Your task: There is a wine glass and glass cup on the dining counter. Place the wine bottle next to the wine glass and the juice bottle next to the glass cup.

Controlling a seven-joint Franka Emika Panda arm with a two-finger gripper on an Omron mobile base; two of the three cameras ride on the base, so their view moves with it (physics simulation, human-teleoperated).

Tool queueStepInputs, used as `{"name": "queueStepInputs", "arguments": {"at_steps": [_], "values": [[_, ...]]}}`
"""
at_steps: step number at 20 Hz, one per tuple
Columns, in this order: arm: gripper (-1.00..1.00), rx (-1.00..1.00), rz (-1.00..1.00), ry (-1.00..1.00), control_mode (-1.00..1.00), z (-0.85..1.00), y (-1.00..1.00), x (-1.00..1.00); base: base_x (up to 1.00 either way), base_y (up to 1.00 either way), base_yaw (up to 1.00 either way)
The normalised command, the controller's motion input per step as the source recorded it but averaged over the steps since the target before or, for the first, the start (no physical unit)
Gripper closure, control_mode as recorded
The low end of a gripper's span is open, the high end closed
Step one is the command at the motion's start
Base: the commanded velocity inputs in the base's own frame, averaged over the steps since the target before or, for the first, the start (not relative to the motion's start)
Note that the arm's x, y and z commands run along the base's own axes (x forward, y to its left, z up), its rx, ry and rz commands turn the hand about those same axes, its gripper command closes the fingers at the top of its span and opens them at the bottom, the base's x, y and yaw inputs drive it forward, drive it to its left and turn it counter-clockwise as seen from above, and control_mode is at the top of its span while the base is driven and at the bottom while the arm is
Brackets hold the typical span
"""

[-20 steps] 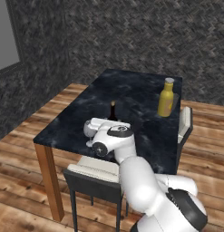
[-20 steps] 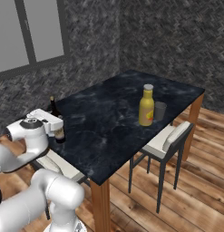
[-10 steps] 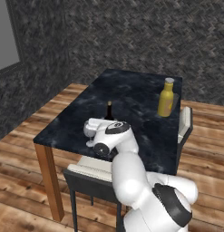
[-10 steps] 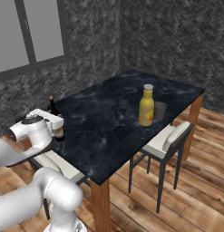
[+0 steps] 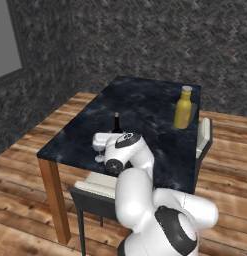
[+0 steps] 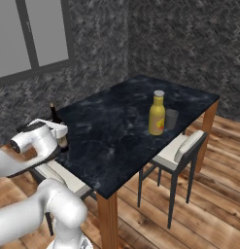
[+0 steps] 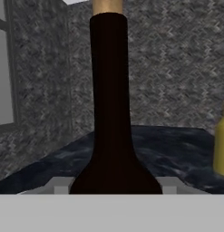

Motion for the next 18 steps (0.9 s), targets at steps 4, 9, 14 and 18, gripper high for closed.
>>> {"name": "queueStepInputs", "arguments": {"at_steps": [4,9,14,18], "values": [[1.00,0.00,0.08,-0.04,-1.00,-0.14,0.00,0.05,0.00,0.00,0.00],[1.00,0.00,0.08,-0.04,-1.00,-0.16,0.00,-0.01,0.00,0.00,0.00],[1.00,0.00,0.07,-0.05,-1.00,-0.18,-0.04,-0.06,0.00,0.00,0.00],[1.00,0.00,0.06,-0.03,-1.00,-0.17,-0.11,-0.08,0.00,0.00,0.00]]}}
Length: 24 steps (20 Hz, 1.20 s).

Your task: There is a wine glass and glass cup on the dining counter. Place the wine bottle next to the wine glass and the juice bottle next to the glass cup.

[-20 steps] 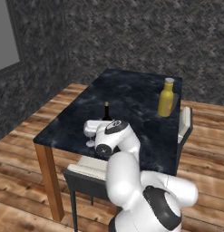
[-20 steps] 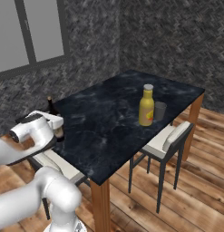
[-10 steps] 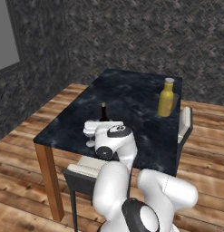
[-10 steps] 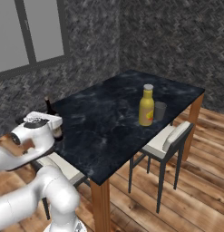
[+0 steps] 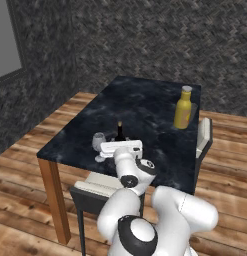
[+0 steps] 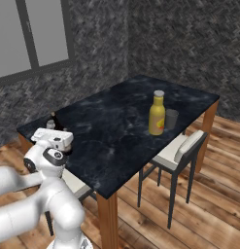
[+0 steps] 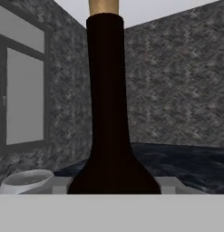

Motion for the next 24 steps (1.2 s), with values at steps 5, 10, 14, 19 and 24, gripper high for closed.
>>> {"name": "queueStepInputs", "arguments": {"at_steps": [5,10,14,19,24], "values": [[1.00,0.00,0.05,0.00,-1.00,-0.13,-0.06,-0.01,0.00,0.00,0.00],[1.00,0.05,0.03,0.00,-1.00,-0.12,-0.01,0.03,0.00,0.00,0.00],[1.00,0.07,0.04,0.00,-1.00,-0.11,-0.06,0.01,0.00,0.00,0.00],[1.00,0.07,0.05,0.00,-1.00,-0.16,-0.10,0.00,0.00,0.00,0.00],[1.00,0.08,0.06,0.00,-1.00,-0.19,-0.09,0.02,0.00,0.00,0.00]]}}
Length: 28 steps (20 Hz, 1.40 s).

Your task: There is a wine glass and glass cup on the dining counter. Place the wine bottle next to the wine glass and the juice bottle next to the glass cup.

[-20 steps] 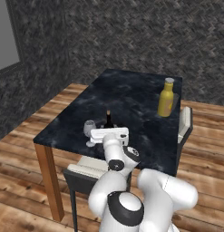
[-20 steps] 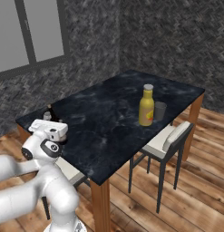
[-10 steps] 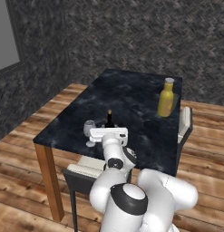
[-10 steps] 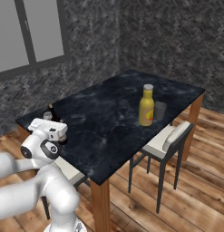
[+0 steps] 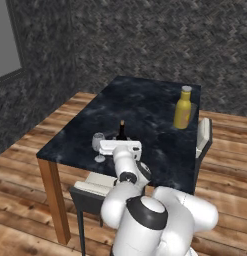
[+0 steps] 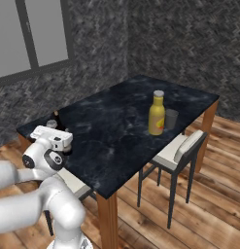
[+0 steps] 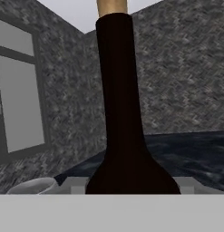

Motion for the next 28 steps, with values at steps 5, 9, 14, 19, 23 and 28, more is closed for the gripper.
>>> {"name": "queueStepInputs", "arguments": {"at_steps": [5,9,14,19,23,28], "values": [[1.00,0.08,0.06,0.03,-1.00,-0.21,-0.09,0.05,0.00,0.00,0.00],[1.00,0.06,0.06,0.08,-1.00,-0.27,-0.07,0.02,0.00,0.00,0.00],[1.00,0.02,0.07,0.06,-1.00,-0.30,-0.05,0.00,0.00,0.00,0.00],[-1.00,0.00,0.07,0.02,-1.00,-0.27,0.00,-0.01,0.00,0.00,0.00],[-1.00,0.00,0.07,0.00,-1.00,-0.20,-0.02,-0.02,0.00,0.00,0.00],[-1.00,0.00,0.05,0.00,-1.00,-0.09,-0.07,0.00,0.00,0.00,0.00]]}}
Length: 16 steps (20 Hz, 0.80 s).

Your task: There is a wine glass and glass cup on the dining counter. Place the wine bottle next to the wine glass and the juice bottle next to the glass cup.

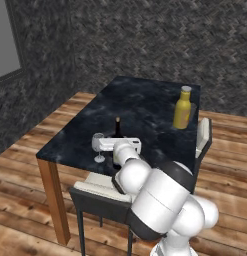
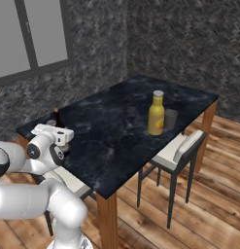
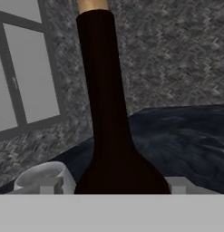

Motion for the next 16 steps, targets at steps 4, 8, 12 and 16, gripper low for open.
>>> {"name": "queueStepInputs", "arguments": {"at_steps": [4,8,12,16], "values": [[-1.00,0.00,0.05,0.00,-1.00,-0.09,-0.07,0.00,0.00,0.00,0.00],[-1.00,0.00,0.05,0.00,-1.00,-0.08,-0.07,0.00,0.00,0.00,0.00],[-1.00,0.00,0.04,0.00,-1.00,-0.06,-0.01,-0.02,0.00,0.00,0.00],[-1.00,0.00,0.00,0.00,-1.00,-0.02,0.00,-0.15,0.00,0.00,0.00]]}}
